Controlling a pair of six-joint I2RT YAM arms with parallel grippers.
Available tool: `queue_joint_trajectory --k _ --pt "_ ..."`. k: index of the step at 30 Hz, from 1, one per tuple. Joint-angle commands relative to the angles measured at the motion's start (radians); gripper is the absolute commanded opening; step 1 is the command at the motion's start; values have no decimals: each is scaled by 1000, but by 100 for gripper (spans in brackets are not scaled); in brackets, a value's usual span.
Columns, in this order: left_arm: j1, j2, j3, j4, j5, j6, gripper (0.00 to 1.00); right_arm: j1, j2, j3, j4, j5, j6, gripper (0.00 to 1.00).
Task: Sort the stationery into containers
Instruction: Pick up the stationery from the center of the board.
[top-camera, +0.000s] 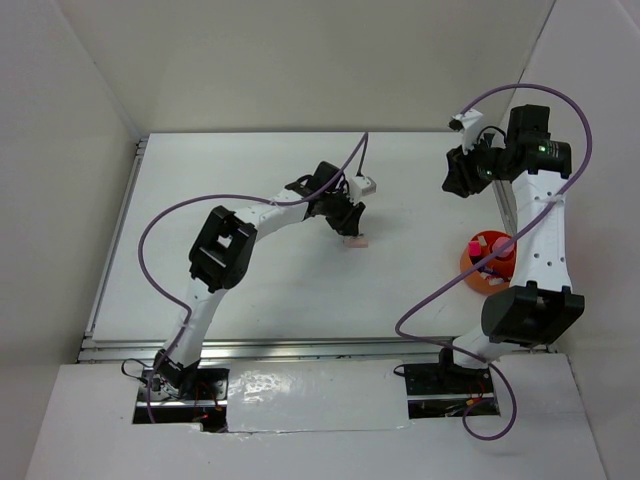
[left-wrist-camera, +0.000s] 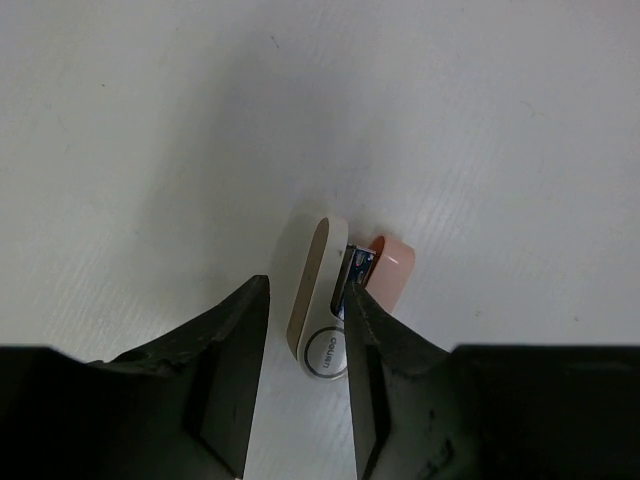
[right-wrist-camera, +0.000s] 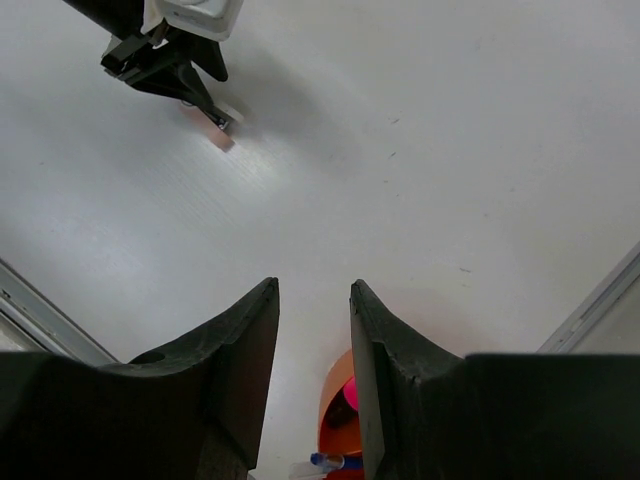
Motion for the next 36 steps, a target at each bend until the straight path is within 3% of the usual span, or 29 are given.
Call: queue_joint_trajectory --k 1,6,12,17,21,22,24,25,29,33,36 --pt "-4 28 33 13 -5 13 47 -11 -8 32 23 -32 19 42" --pt "-10 42 33 -5 -2 27 46 -12 -11 18 28 -32 19 42" --pt "-16 37 17 -13 -2 15 28 -12 -20 1 36 -73 56 41" --pt "-15 -1 56 -55 80 -94 5 41 -105 -141 104 -124 13 40" --pt "-12 -65 54 -38 188 -339 0 164 -210 -282 213 -41 -76 43" --pt "-4 -88 45 -3 268 -391 0 187 -259 -345 262 -20 -111 45" --pt "14 -124 -37 94 365 -578 0 282 -306 -402 295 19 -204 49" --pt "19 -165 -77 226 430 -649 0 306 -345 -452 324 32 -228 50" --pt "27 -226 -243 430 488 -965 0 411 -416 -545 365 63 -344 53" --pt "21 -259 -352 617 548 -1160 0 475 -445 -589 323 48 -511 53" --pt "5 -268 -357 604 570 -1184 0 527 -453 -626 284 48 -607 53"
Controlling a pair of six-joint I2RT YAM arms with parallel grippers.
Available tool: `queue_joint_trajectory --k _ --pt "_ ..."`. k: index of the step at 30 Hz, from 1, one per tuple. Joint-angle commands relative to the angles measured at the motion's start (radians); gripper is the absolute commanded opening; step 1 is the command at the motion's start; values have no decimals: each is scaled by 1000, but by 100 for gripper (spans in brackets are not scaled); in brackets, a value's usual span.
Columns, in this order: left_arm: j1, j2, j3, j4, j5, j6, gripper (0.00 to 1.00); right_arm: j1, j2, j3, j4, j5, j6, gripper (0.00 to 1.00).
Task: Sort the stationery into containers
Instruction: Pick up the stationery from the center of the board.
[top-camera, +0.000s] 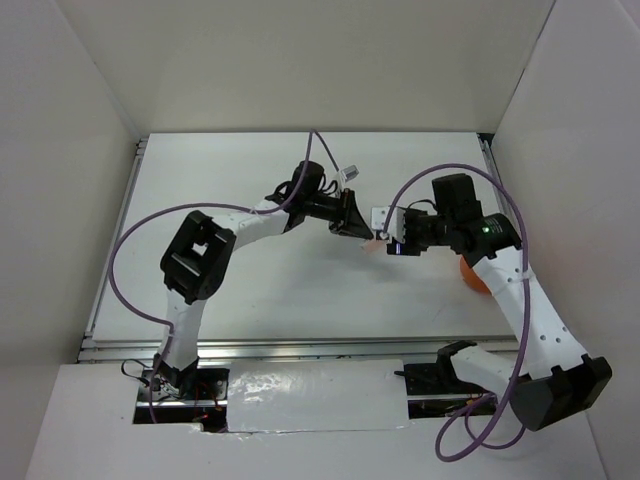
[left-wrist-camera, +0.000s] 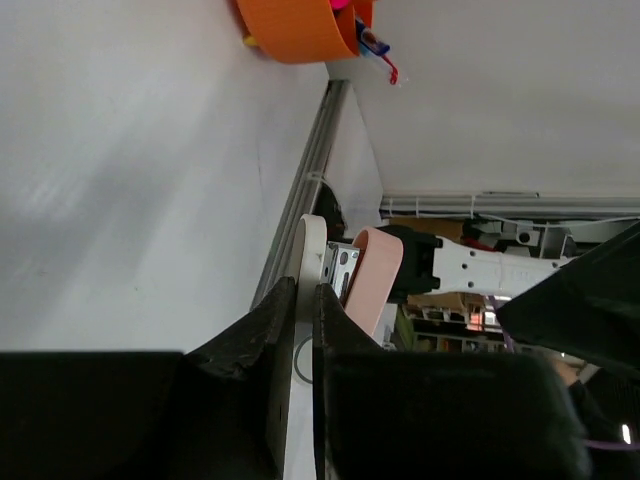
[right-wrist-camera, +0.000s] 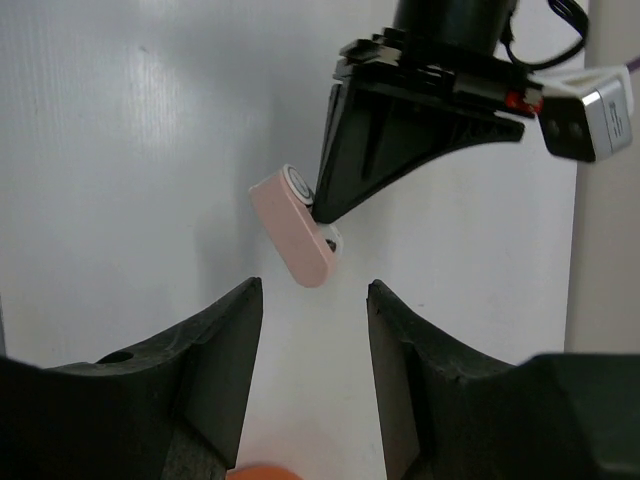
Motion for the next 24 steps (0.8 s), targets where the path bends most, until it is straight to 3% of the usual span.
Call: queue_joint_trajectory --k 1,14,24 --pt "-21 -37 1 86 95 -137 0 45 -20 -38 2 5 -177 53" --pt "-41 -31 36 -57 98 -51 0 151 55 -35 -131 77 -339 56" --pt "-42 -28 49 -50 100 -57 0 177 81 -52 -150 162 -366 57"
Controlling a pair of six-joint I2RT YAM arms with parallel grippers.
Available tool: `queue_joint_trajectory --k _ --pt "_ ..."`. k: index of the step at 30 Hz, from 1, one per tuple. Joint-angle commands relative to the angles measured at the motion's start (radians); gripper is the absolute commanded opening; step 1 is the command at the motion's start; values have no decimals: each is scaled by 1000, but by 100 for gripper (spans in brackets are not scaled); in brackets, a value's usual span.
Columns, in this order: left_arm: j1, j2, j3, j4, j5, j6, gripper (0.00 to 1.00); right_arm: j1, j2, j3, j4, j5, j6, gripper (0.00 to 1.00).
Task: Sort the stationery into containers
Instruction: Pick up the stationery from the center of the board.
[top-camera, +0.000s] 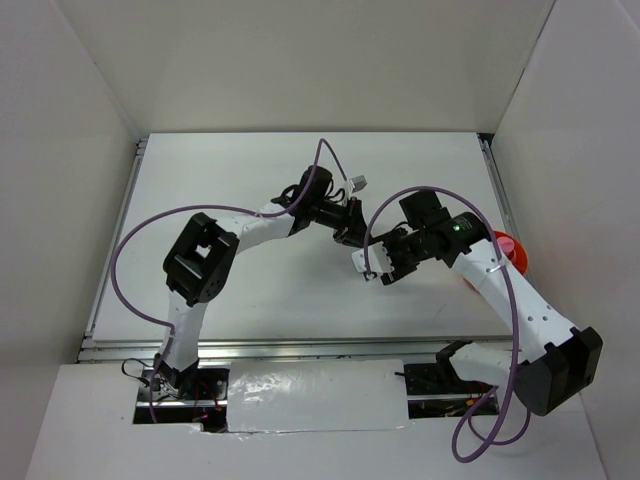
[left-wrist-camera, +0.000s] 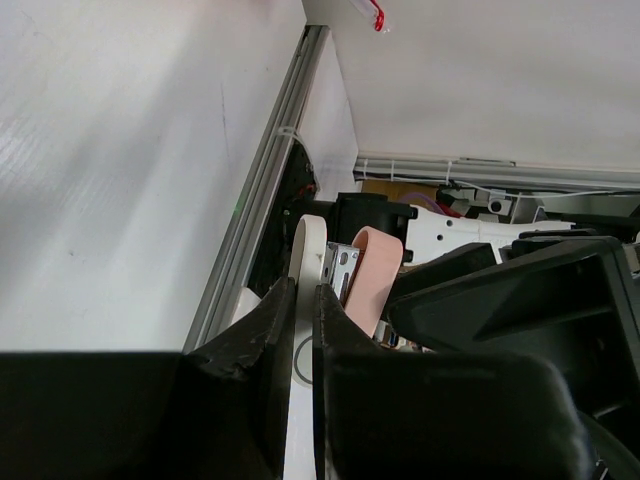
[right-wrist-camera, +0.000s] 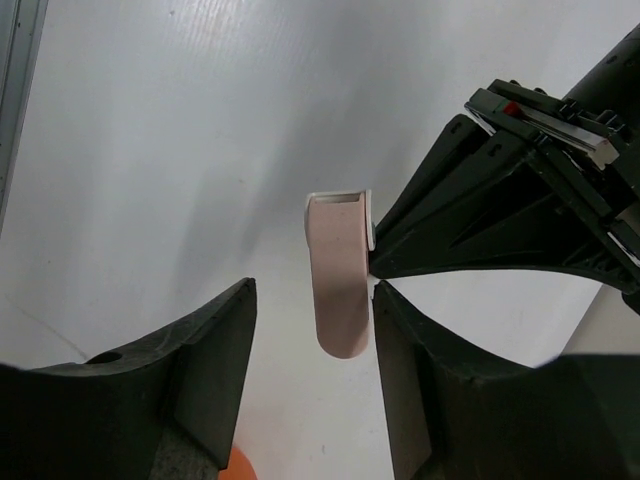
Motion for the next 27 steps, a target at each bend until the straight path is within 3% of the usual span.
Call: queue_joint_trajectory --k 1,8,12,14,17,19,21,23,24,27 --pt "1 -28 48 17 33 11 0 16 9 13 -12 38 -22 56" --pt "-4 -36 46 13 30 14 0 29 9 -28 84 88 -19 52" --pt "-7 -37 48 13 27 16 0 32 23 -13 74 94 -20 39" --pt "-9 -39 45 19 29 10 0 35 21 -24 91 104 -25 38" --pt "-9 -40 45 25 32 5 0 33 21 -31 102 117 -26 29" --pt "-10 -42 40 34 35 0 9 33 24 -31 105 126 -29 24" --pt "-10 -48 26 71 44 -16 35 30 24 -28 107 132 -33 17" --pt "-10 -51 17 82 47 -23 64 20 24 -22 105 134 -34 14" --pt "-10 -51 17 73 41 -15 95 15 23 -12 104 134 -34 13" --pt "7 -59 20 13 13 35 99 -19 23 14 71 135 -39 11"
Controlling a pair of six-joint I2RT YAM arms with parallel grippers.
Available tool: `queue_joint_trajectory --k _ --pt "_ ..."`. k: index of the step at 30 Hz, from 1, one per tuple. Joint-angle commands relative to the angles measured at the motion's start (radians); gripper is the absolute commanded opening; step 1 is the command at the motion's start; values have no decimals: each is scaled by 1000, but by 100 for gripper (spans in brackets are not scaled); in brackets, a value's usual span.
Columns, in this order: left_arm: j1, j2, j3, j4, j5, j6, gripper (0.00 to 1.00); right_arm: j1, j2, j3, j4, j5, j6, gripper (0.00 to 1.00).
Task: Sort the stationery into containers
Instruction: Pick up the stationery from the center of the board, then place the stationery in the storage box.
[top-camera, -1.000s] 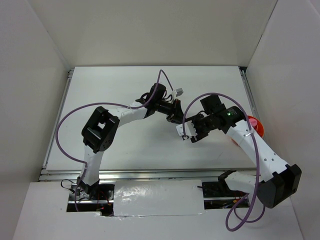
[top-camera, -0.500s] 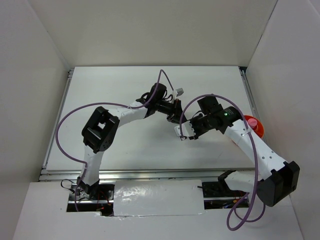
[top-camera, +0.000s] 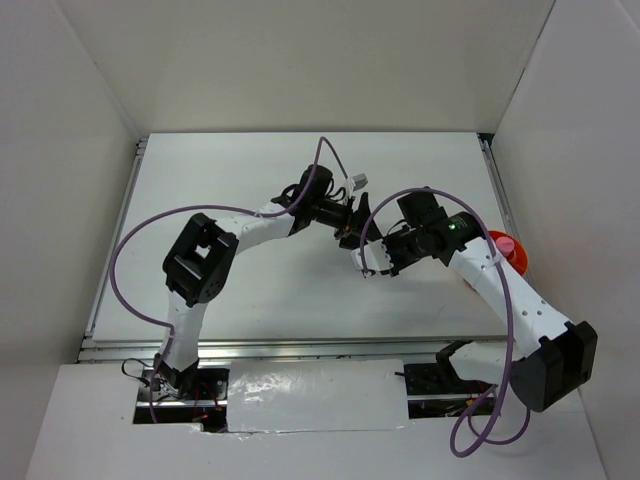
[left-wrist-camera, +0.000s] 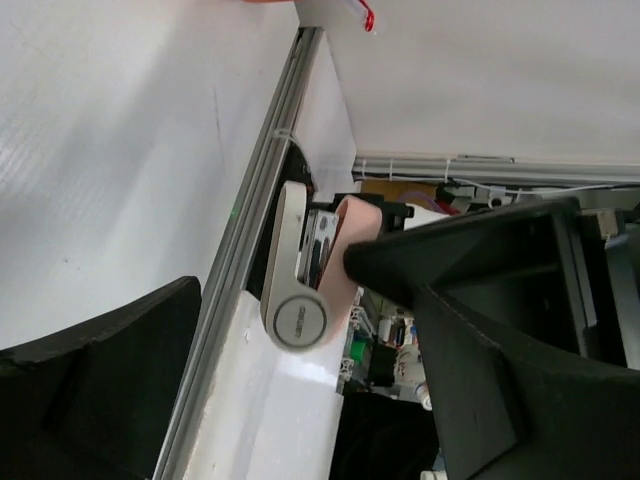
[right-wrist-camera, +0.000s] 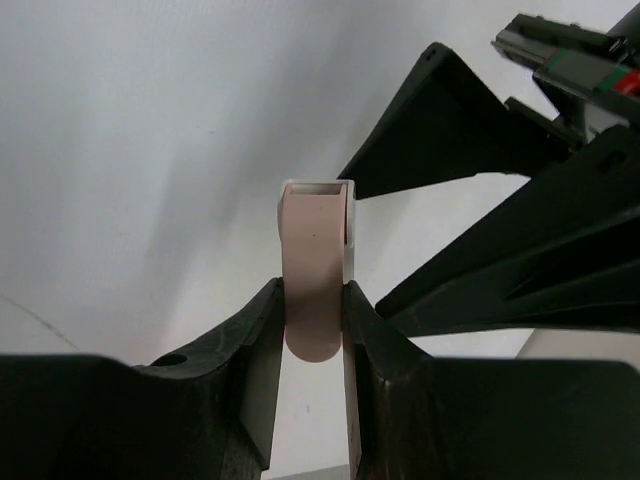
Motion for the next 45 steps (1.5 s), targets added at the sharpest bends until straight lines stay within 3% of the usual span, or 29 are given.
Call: queue_joint_trajectory --k 1,6,9,13,20,45 --pt "13 -56 29 -31 1 78 99 -50 -2 47 -3 13 -20 11" --pt "90 -70 104 -236 -143 276 99 -188 5 88 -72 33 -89 10" --pt "105 -74 154 -324 -209 396 99 -331 35 125 -124 51 -160 9" --pt "104 -94 134 -329 -232 433 99 -578 118 214 -170 91 -333 9" --pt "95 -88 112 -296 -220 418 99 -762 316 421 -278 163 -493 10" --pt "101 -59 106 -250 -186 383 99 -812 505 504 -262 369 -570 13"
